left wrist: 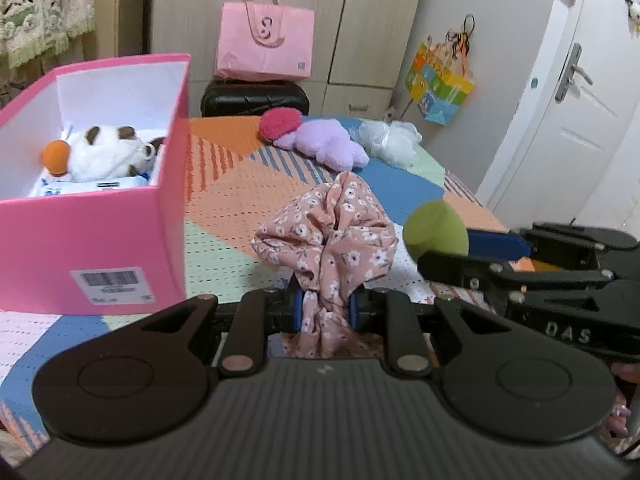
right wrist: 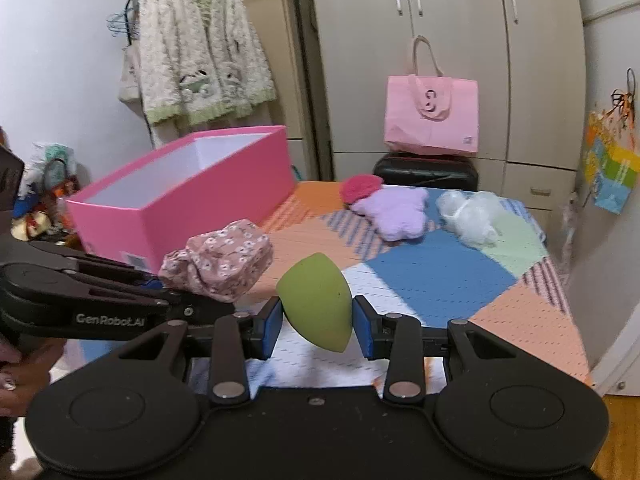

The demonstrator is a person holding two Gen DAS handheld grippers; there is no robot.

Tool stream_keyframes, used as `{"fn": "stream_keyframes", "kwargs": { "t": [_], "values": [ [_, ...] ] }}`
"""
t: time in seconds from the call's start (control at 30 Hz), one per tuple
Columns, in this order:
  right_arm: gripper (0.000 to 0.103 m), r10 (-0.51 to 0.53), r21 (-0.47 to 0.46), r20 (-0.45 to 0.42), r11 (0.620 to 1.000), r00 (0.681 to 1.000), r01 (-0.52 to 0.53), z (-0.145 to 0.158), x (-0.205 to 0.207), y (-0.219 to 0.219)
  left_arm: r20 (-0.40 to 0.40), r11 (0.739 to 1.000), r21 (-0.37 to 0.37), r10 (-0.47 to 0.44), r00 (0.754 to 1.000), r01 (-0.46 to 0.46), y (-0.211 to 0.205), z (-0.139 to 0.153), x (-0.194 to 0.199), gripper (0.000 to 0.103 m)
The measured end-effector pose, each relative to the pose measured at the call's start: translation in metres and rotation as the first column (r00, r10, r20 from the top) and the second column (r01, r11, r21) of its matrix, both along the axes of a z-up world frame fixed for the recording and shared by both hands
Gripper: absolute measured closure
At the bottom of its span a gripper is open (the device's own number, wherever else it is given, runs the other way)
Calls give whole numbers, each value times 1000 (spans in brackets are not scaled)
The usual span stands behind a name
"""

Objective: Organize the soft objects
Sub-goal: 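Carry the floral cloth and green sponge with both grippers over the pink box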

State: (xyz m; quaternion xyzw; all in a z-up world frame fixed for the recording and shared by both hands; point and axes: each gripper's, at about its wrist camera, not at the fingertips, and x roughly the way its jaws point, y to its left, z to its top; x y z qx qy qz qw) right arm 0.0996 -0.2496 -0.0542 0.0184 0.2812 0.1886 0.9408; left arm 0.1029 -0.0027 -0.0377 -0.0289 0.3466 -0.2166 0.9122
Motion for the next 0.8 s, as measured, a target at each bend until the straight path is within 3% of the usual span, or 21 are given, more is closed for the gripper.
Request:
{"fn": "stream_keyframes", "kwargs": {
  "t": [0.43,0.8],
  "values": [
    [60,174,43,51,983,983,-177,42,-21,41,129,1000,4,9,992,-10,54,59,-32,84],
    [59,260,45,97,963,961,-265,62,5,85,165,990,16,135,977,-140,109,74,-21,84]
  ]
}}
